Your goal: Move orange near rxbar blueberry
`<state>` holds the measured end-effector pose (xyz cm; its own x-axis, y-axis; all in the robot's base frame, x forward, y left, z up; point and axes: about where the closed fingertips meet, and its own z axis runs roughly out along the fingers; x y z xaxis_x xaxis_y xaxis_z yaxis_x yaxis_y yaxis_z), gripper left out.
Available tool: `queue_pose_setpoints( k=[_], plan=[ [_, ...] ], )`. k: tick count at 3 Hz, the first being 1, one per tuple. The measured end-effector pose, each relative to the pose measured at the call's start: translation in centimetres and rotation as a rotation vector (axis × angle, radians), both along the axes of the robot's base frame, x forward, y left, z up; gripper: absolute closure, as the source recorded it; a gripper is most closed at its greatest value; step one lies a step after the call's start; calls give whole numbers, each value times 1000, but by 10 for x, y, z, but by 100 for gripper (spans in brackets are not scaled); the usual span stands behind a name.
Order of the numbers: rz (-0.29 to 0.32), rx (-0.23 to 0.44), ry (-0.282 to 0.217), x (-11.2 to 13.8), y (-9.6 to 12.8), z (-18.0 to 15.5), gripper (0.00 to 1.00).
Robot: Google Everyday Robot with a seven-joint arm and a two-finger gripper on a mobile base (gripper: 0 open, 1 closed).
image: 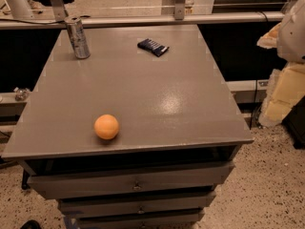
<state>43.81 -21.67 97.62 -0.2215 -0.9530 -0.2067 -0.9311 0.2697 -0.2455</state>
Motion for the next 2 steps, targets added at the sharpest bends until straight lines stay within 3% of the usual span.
queue_pose_setpoints(
  k=[1,2],
  plan=[
    [0,0,0,0,0,0,0],
    [9,84,-10,-1,15,0,0]
  ],
)
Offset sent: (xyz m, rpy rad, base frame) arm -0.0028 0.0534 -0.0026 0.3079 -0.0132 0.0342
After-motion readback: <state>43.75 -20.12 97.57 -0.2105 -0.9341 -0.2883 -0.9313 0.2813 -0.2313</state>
